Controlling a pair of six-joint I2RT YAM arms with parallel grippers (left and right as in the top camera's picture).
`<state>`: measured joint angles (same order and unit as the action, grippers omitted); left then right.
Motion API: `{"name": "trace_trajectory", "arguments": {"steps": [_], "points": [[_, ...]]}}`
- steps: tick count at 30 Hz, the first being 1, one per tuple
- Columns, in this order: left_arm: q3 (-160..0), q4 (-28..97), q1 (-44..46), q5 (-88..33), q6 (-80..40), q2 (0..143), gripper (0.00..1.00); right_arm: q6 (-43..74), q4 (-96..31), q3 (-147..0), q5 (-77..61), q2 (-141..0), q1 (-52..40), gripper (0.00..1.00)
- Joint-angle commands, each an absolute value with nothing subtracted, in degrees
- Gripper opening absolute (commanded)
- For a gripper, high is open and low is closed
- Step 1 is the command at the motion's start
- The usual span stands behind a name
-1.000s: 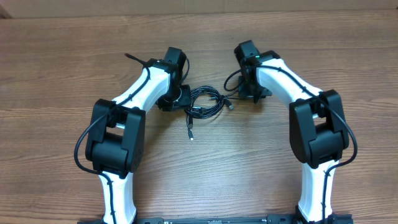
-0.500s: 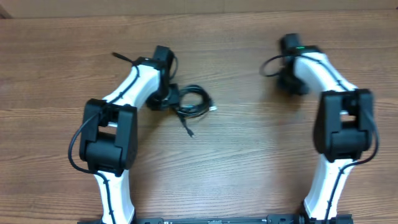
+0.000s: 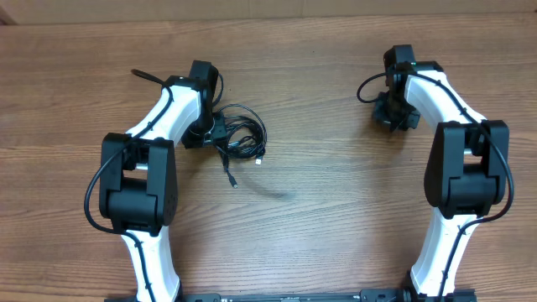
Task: Untangle cables
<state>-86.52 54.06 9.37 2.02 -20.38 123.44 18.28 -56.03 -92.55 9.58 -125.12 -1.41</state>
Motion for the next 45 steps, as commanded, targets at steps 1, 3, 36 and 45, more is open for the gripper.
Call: {"name": "trace_trajectory", "arguments": {"steps": [1,3,36,45], "points": [[-81.2,57.0,8.5,10.5,-18.8,131.8,0.59,16.2,-55.8,-92.7,1.7,-125.5,-1.0,0.31],[-82.6,57.9,8.6,10.4,-18.9,128.2,0.59,16.1,-55.9,-93.0,-0.4,-125.5,-1.1,0.32],[-83.2,62.3,12.5,-4.5,-11.9,120.0,0.43,11.0,-68.8,-100.4,-39.9,-125.5,-9.3,0.46],[-82.5,58.3,12.5,-4.1,-11.7,127.4,0.48,15.1,-68.5,-100.4,-40.0,-125.5,-20.4,0.46]]}}
